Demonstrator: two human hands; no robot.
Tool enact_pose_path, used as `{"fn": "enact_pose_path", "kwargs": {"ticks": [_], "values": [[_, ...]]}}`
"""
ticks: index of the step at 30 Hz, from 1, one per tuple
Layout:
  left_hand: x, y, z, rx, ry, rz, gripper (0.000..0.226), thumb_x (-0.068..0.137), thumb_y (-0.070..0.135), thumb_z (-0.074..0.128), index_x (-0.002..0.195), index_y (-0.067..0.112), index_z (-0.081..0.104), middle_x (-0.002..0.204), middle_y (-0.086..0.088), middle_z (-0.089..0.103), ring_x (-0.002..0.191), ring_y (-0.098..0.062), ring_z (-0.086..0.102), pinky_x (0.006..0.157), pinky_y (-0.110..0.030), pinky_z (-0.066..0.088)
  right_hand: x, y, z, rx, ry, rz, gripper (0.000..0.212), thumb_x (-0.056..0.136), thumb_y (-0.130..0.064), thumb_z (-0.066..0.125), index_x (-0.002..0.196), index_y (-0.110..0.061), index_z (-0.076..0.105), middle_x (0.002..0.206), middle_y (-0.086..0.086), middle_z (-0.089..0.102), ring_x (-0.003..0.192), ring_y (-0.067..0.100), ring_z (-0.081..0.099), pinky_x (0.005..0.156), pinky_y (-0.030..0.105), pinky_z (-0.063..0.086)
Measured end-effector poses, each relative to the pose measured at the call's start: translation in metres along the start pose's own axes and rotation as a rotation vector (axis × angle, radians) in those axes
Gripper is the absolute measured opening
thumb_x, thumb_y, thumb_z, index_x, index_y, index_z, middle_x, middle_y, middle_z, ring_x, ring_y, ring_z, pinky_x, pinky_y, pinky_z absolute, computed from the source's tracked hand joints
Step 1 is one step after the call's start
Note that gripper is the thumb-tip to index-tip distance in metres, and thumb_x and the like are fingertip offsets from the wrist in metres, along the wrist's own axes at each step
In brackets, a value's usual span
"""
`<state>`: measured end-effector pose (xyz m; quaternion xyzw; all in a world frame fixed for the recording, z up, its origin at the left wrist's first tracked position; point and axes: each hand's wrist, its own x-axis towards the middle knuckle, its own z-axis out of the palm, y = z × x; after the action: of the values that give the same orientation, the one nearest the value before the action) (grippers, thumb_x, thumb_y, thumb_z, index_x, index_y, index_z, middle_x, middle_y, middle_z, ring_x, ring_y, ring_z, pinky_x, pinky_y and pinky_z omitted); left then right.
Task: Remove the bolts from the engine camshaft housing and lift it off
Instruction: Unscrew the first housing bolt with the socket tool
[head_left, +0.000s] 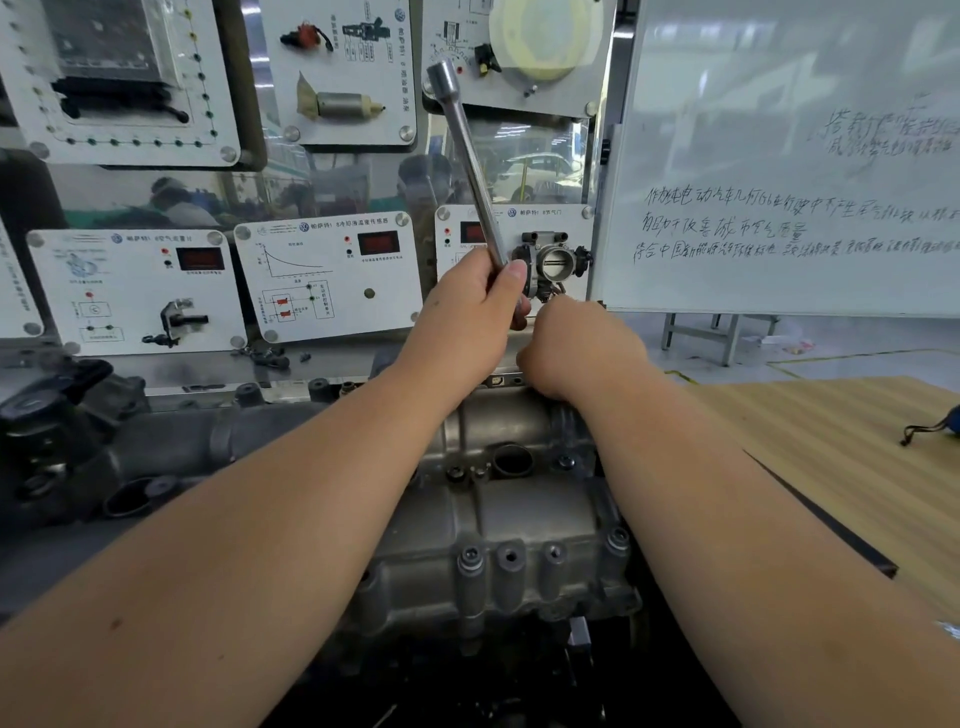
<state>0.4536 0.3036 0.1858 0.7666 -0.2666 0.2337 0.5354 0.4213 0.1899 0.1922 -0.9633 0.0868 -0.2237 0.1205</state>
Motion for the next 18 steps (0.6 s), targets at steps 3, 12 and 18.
{"fn": "enact_pose_path", "kwargs": {"ticks": [3, 12, 18], "values": [[-0.001, 0.000, 0.000, 0.036, -0.026, -0.005, 0.028, 0.105, 0.040, 0.046, 0.094, 0.017, 0.058, 0.091, -0.006, 0.071, 0.074, -0.019, 0.063, 0.071, -0.043, 0.051, 0.004, 0.001, 0.001, 0.135, 0.146, -0.017, 0.003, 0.091, -0.018, 0.054, 0.093, -0.016, 0.052, 0.083, 0.007, 0.053, 0.078, 0.030, 0.050, 0.066, 0.032, 0.038], [-0.005, -0.001, -0.002, 0.069, -0.107, 0.001, 0.024, 0.106, 0.040, 0.045, 0.093, 0.027, 0.059, 0.088, 0.003, 0.070, 0.071, -0.009, 0.060, 0.068, -0.041, 0.048, -0.006, 0.012, -0.035, 0.603, 0.369, -0.015, 0.022, 0.095, -0.032, 0.065, 0.086, -0.013, 0.069, 0.074, 0.000, 0.068, 0.071, 0.020, 0.068, 0.061, 0.033, 0.053], [-0.006, -0.003, -0.001, 0.179, -0.188, 0.030, 0.024, 0.106, 0.046, 0.044, 0.090, 0.036, 0.058, 0.089, 0.017, 0.070, 0.082, 0.000, 0.064, 0.068, -0.030, 0.044, -0.073, 0.110, -0.088, 0.815, 0.387, 0.199, 0.018, 0.087, -0.016, 0.073, 0.081, -0.011, 0.058, 0.066, 0.005, 0.071, 0.059, 0.011, 0.072, 0.053, 0.033, 0.057]]}}
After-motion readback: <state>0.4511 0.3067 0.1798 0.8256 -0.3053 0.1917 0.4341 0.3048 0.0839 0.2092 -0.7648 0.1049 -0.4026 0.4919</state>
